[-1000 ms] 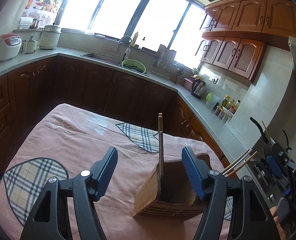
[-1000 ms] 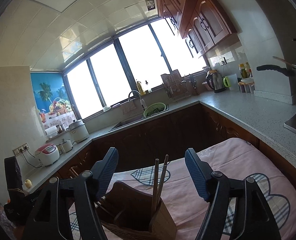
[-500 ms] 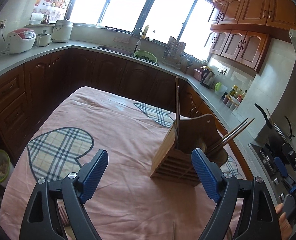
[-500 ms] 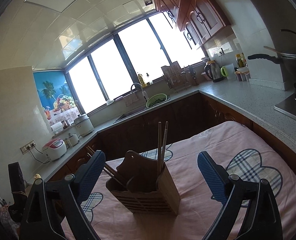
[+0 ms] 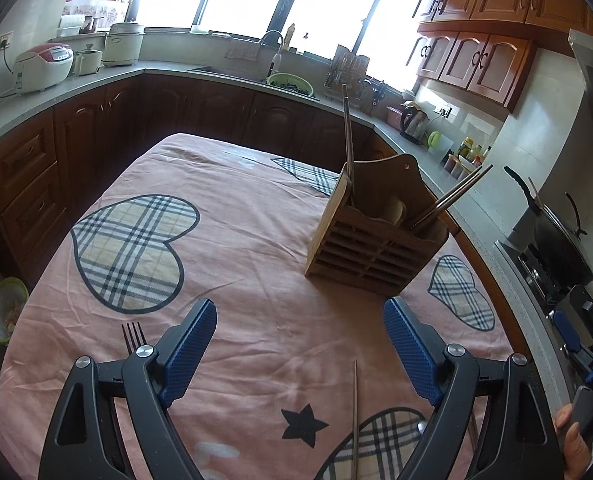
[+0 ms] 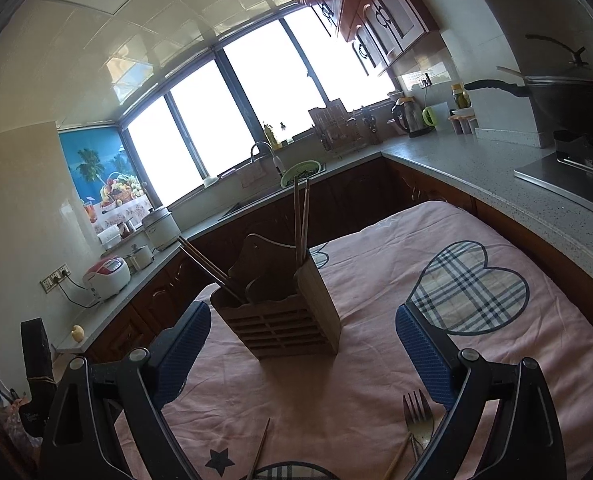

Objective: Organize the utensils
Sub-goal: 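Move both tools back over the remaining utensils on the cloth, then grasp a thin metal chopstick with the left tool while the right tool grasps a silver spoon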

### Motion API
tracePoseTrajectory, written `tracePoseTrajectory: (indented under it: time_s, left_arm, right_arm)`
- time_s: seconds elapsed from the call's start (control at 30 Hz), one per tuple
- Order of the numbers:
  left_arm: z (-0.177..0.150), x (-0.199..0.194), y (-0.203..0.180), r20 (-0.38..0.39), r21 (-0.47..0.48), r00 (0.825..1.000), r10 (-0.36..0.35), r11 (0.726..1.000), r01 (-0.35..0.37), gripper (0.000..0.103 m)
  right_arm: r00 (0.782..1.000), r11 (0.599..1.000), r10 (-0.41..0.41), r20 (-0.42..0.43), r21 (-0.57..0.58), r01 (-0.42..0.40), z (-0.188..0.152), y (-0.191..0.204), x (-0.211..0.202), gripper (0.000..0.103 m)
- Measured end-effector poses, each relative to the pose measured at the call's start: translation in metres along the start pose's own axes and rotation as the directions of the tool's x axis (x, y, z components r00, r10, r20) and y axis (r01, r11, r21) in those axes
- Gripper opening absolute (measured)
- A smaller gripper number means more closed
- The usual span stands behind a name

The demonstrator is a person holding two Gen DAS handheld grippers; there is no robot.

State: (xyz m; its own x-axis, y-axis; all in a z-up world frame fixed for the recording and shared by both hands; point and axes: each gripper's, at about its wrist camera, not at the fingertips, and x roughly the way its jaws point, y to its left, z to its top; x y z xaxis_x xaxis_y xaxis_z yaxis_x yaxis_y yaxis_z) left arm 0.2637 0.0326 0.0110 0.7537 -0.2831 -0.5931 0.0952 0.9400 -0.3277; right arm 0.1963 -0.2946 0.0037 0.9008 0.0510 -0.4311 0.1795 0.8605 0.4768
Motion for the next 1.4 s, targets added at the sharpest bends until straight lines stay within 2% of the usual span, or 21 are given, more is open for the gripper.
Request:
tracePoseTrajectory:
  time_s: [0.37, 0.63, 1.07, 1.13, 1.2, 1.27, 1.4]
  left_arm:
    - [-0.035, -0.018, 0.001, -0.041, -0.001, 0.999, 0.0, 1.0, -0.001, 0.086]
    - [-0.059, -0.01, -0.001, -0.09, 0.014, 0.996, 0.004, 1.0, -0.003, 0.086]
    - [-0.068, -0.003, -0.002, -0.128, 0.037, 0.991, 0.032, 0.999, -0.027, 0.086]
    - [-0.068, -0.002, 0.0, -0.132, 0.036, 0.991, 0.037, 0.999, -0.033, 0.086]
    - [-0.069, -0.001, 0.001, -0.138, 0.035, 0.99, 0.038, 0.999, -0.033, 0.086]
    - [-0.069, 0.001, 0.002, -0.145, 0.037, 0.989, 0.041, 0.999, -0.036, 0.086]
    - [-0.069, 0.006, 0.002, -0.16, 0.043, 0.986, 0.043, 0.998, -0.036, 0.086]
  right_arm:
    - [0.999, 1.0, -0.019, -0.044, 0.006, 0.02, -0.037, -0.01, -0.03, 0.095]
    - [0.995, 0.999, -0.046, -0.088, 0.01, 0.048, -0.064, -0.02, -0.041, 0.095]
    - [0.983, 0.999, -0.038, -0.181, -0.021, 0.035, -0.097, -0.014, -0.041, 0.094]
    - [0.98, 0.999, -0.039, -0.197, -0.041, 0.032, -0.101, -0.008, -0.039, 0.088]
    - [0.973, 0.997, -0.054, -0.225, -0.064, 0.04, -0.108, -0.001, -0.034, 0.069]
    - [0.96, 0.998, -0.045, -0.277, -0.062, 0.029, -0.116, 0.001, -0.025, 0.059]
    - [0.929, 0.997, -0.041, -0.367, -0.07, 0.017, -0.132, 0.006, -0.007, 0.047]
